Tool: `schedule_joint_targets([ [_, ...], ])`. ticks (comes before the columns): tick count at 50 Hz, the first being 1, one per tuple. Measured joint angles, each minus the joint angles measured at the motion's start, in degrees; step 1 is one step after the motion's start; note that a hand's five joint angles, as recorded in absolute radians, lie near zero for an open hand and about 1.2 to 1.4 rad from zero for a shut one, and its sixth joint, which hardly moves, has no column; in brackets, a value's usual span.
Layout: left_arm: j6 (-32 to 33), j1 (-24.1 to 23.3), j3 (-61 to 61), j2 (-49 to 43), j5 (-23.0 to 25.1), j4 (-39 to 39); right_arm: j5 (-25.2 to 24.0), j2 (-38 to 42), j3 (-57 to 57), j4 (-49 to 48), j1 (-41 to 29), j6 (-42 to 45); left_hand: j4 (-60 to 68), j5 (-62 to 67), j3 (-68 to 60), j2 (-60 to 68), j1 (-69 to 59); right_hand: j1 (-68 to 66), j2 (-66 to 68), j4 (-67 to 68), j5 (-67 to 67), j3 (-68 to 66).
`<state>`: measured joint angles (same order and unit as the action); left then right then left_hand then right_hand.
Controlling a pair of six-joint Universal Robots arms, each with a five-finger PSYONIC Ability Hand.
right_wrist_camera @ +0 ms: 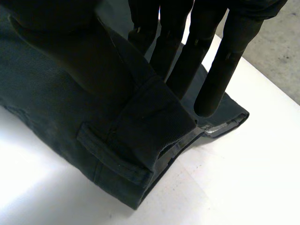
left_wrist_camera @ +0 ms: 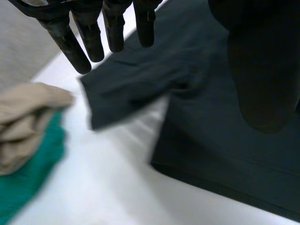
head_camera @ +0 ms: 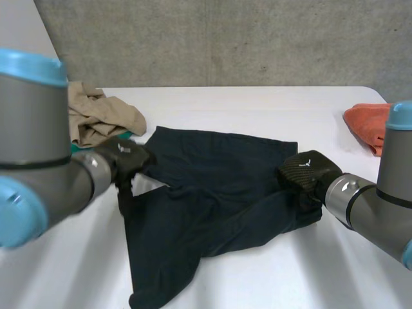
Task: Fold the laundry.
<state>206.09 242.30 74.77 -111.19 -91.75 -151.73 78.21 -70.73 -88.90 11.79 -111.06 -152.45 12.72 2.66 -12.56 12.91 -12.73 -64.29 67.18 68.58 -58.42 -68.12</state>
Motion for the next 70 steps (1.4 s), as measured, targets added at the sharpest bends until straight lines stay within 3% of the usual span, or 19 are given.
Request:
schedule_joint_targets([
  [5, -4.59, -0.33, 10.02, 4.05, 4.64, 0.22, 1.32, 1.39, 1.71, 0.27, 0.13, -2.88, 0.00, 0.00, 0.00, 0.00, 0.00, -0.30, 0.00, 0.00, 0.00, 0.00],
  [14, -8.75, -3.18, 14.20, 0.98, 7.11, 1.55, 3.06, 1.29, 1.73, 0.44, 0.55, -3.18, 2.21, 2.05, -2.03, 1.75, -2.24, -0.30, 0.00, 0.00, 0.00, 0.00],
  [17, -9.49, -4.41, 13.83, -0.55, 6.82, 1.73, 3.42, 0.89, 1.47, 0.53, 0.69, -3.18, 12.77, 12.77, -12.63, 12.90, -14.29, -0.29, 0.00, 0.00, 0.00, 0.00],
  [18, -9.69, -4.80, 13.59, -0.99, 6.53, 1.57, 3.50, 0.69, 1.34, 0.63, 0.73, -3.18, 22.93, 22.82, -22.87, 22.56, -25.43, -0.30, 0.00, 0.00, 0.00, 0.00],
  [21, -10.07, -5.59, 12.94, -2.09, 5.40, 0.58, 3.62, 0.02, 0.90, 1.05, 0.82, -3.13, 37.63, 37.30, -37.62, 37.44, -39.45, -0.30, 0.00, 0.00, 0.00, 0.00],
  [25, -10.28, -6.35, 12.27, -3.04, 3.87, -0.80, 3.48, -1.35, 0.13, 2.24, 1.23, -2.67, 53.20, 52.82, -52.82, 52.83, -52.69, -0.30, 0.00, 0.00, 0.00, 0.00],
  [27, -10.23, -6.65, 12.20, -3.17, 3.46, -0.94, 3.26, -2.04, -0.13, 3.23, 1.43, -1.96, 54.62, 53.92, -54.15, 54.27, -52.76, -0.30, 0.00, 0.00, 0.00, 0.00],
  [33, -7.62, -7.64, 13.89, -1.25, 3.74, 1.44, 1.02, -5.89, -2.28, 12.99, 2.17, 8.02, 55.41, 54.16, -55.05, 55.22, -52.76, -0.30, 0.00, 0.00, 0.00, 0.00],
  [40, 3.27, -8.39, 17.57, 2.75, 4.51, 6.86, -1.35, -8.77, -6.80, 26.19, 6.98, 30.86, 55.41, 54.16, -55.05, 55.22, -52.76, -0.30, 0.00, 0.00, -0.01, 0.00],
  [43, 6.98, -7.87, 16.97, 2.65, 3.61, 7.01, -1.51, -8.58, -6.91, 25.94, 9.16, 34.73, 55.44, 54.16, -55.11, 55.23, -52.76, -0.30, 0.00, 0.00, -0.01, 0.00],
  [51, 10.69, -6.72, 8.60, -1.18, 0.36, 2.15, -0.88, -4.75, -2.37, 17.97, 8.85, 29.08, 55.62, 54.90, -55.20, 55.33, -52.76, -0.30, 0.00, 0.00, -0.02, 0.00],
  [52, 11.00, -6.47, 0.97, -4.96, -1.46, -1.51, 0.08, -0.73, 2.79, 11.84, 6.50, 22.34, 55.63, 55.71, -55.30, 55.41, -52.77, -0.30, 0.00, 0.00, -0.08, 0.00],
  [57, 10.86, -6.45, -13.01, -12.20, -4.14, -6.01, 2.18, 5.17, 10.58, 3.20, 3.68, 15.30, 55.64, 55.72, -55.32, 55.45, -52.98, -0.30, 0.00, 0.00, -0.32, 0.00],
  [67, 15.62, -5.49, -45.06, -32.40, -6.81, -12.11, 7.00, 18.52, 25.37, -15.91, 1.93, 11.48, 55.64, 55.72, -55.32, 55.45, -52.98, -0.30, 0.00, 0.00, -0.33, 0.00],
  [70, 18.37, -5.25, -52.40, -38.03, -6.84, -12.46, 7.74, 23.55, 29.58, -19.67, 1.47, 11.69, 55.10, 55.17, -54.42, 54.50, -52.37, 11.66, -14.21, -14.46, 14.47, 14.44],
])
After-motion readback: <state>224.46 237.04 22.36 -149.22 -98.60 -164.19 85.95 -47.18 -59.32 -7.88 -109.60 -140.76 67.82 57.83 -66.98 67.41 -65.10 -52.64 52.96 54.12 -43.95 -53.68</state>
